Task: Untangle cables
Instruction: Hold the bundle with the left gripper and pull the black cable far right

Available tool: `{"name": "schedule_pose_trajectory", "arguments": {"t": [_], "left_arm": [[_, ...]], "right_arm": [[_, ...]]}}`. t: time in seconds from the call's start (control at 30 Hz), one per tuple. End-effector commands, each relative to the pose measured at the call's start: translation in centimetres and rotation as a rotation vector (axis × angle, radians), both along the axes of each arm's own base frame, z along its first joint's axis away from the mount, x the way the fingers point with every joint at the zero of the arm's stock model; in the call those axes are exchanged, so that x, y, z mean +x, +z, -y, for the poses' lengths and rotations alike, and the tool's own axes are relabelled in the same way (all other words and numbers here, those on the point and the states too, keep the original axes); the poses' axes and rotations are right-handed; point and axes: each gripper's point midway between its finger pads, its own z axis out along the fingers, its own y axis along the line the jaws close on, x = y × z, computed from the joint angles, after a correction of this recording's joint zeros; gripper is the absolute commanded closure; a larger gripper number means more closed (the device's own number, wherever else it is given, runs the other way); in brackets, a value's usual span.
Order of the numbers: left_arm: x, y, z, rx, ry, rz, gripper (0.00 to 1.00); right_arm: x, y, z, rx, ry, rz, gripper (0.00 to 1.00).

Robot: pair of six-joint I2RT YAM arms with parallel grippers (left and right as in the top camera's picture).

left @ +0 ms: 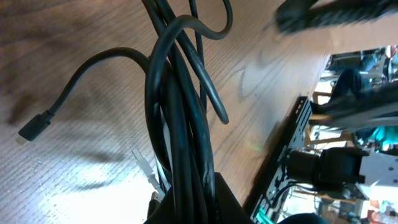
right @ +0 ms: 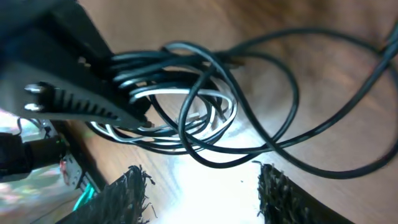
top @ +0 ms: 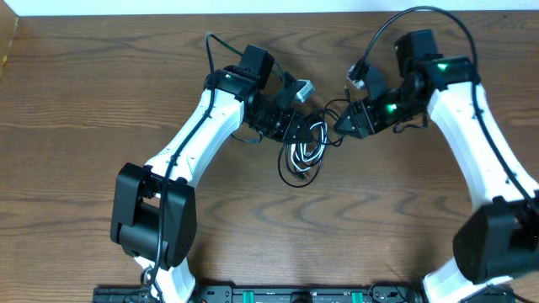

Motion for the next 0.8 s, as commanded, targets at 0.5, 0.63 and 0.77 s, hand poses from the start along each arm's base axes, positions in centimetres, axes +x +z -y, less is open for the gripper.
{"name": "schedule_pose_trajectory", "arguments": {"t": [0.5, 0.63, 0.77], "left_arm": [[-1.0, 2.0, 1.1, -0.107, 0.084, -0.216, 0.92], [-1.3, 2.5, 1.4, -0.14, 0.071, -0.232, 0.92], [-1.5, 3.0, 1.6, -0.171, 0.059, -0.248, 0.93]], "right_arm": [[-0.2, -3.2, -2.2, -0.154, 0.103, 0.023, 0.54], [-0.1, -3.4, -1.9, -0.176, 0.097, 0.026, 0.56], [0.2, -3.7, -1.3, -0.217, 0.088, 0.038, 0.97]]}}
